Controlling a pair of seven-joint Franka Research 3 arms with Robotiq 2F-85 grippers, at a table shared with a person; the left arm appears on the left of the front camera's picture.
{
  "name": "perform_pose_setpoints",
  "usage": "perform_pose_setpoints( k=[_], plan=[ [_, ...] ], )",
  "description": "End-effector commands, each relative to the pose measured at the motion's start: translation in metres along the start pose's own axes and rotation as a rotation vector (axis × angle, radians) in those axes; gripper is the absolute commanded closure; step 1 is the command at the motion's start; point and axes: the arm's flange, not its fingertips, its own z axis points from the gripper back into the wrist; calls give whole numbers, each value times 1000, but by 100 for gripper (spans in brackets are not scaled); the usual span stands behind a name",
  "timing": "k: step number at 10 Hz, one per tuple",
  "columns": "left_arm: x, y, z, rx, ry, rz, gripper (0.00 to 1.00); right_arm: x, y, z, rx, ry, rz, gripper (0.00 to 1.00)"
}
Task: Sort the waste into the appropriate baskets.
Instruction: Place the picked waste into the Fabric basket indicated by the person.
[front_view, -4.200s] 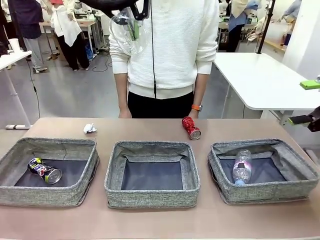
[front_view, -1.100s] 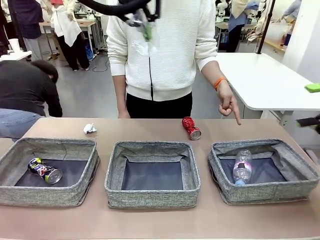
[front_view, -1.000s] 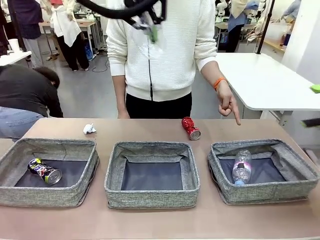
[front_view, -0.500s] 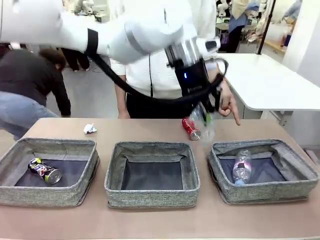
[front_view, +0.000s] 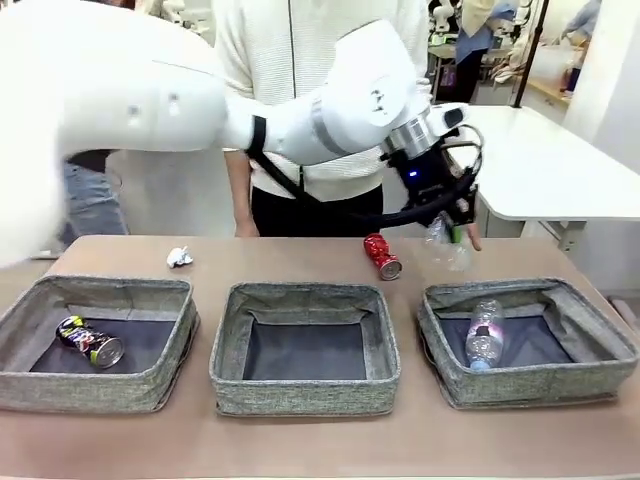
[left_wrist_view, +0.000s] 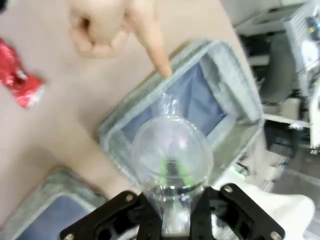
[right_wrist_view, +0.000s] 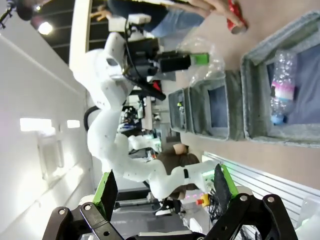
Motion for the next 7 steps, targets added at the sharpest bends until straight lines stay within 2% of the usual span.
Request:
perform_pose_setpoints(
  k=[1, 5, 7],
  plan=[
    [31, -20, -10, -20, 107, -48, 95, -4, -1, 5, -4, 6, 2, 0],
    [20, -20, -15, -37, 156, -59, 95, -4, -1, 5, -4, 6, 2, 0],
    [17, -23, -18, 7, 182, -91, 36, -4, -1, 5, -4, 6, 2, 0]
  ],
)
